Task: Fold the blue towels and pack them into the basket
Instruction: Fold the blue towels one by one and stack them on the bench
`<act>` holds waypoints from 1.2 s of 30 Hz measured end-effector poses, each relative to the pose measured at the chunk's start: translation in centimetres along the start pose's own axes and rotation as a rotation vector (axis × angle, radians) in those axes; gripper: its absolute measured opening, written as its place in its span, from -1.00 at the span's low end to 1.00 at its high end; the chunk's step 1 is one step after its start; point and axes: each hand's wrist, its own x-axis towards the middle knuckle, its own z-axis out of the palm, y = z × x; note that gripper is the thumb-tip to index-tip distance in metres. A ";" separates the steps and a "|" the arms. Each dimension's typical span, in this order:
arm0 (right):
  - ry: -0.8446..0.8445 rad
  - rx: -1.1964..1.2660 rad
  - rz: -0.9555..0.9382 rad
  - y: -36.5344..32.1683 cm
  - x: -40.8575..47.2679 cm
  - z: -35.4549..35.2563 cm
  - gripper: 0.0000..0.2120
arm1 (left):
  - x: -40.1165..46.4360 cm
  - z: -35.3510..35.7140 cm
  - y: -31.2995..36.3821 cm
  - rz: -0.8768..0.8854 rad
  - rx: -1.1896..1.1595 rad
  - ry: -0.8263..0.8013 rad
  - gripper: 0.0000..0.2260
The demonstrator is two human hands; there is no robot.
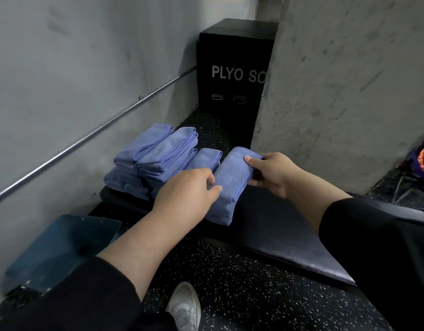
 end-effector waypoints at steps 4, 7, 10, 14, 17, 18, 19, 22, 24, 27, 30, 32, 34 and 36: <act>0.001 -0.141 -0.004 -0.3 1.2 1.4 -0.71 | 0.6 -0.1 0.5 0.112 0.193 -0.039 -0.79; 0.095 -0.397 -0.072 0.4 1.9 2.2 -0.61 | 0.7 0.8 0.1 0.181 0.295 -0.218 -0.79; 0.237 -0.905 -0.249 1.5 1.9 2.5 -0.52 | 0.5 1.9 -0.8 0.180 0.350 -0.354 -0.73; 0.404 -1.063 -0.744 2.2 0.6 2.1 -0.67 | 0.7 1.8 -0.9 0.177 0.355 -0.352 -0.79; 0.169 -1.205 -0.833 3.4 0.4 1.8 -0.76 | 0.7 1.7 -0.7 0.162 0.370 -0.370 -0.82; 0.130 -1.213 -0.819 3.9 0.4 1.7 -0.75 | 0.7 1.7 -0.6 0.156 0.374 -0.369 -0.81; 0.128 -1.189 -0.819 4.1 0.4 1.6 -0.74 | 0.7 1.7 -0.4 0.151 0.372 -0.355 -0.81; 0.209 -1.028 -0.854 3.5 -0.2 1.1 -0.75 | 0.8 1.5 0.2 0.136 0.327 -0.256 -0.79; 0.248 -0.952 -0.839 2.9 -0.8 0.5 -0.76 | 1.0 1.2 0.8 0.126 0.284 -0.186 -0.73; 0.291 -0.937 -0.834 2.8 -2.1 -1.0 -0.77 | 1.3 0.9 2.2 0.124 0.185 -0.088 -0.68; 0.308 -0.953 -0.811 3.2 -3.8 -3.4 -0.76 | 1.8 1.5 4.1 0.164 0.098 -0.023 -0.73; 0.310 -0.957 -0.774 3.7 -5.2 -5.4 -0.77 | 1.9 2.3 5.6 0.166 0.049 -0.013 -0.72; 0.328 -0.973 -0.737 4.1 -6.6 -7.9 -0.77 | 1.9 3.3 7.2 0.183 -0.004 0.020 -0.70; 0.347 -1.002 -0.693 4.6 -8.1 -11.0 -0.77 | 1.7 4.2 9.2 0.221 -0.038 0.037 -0.70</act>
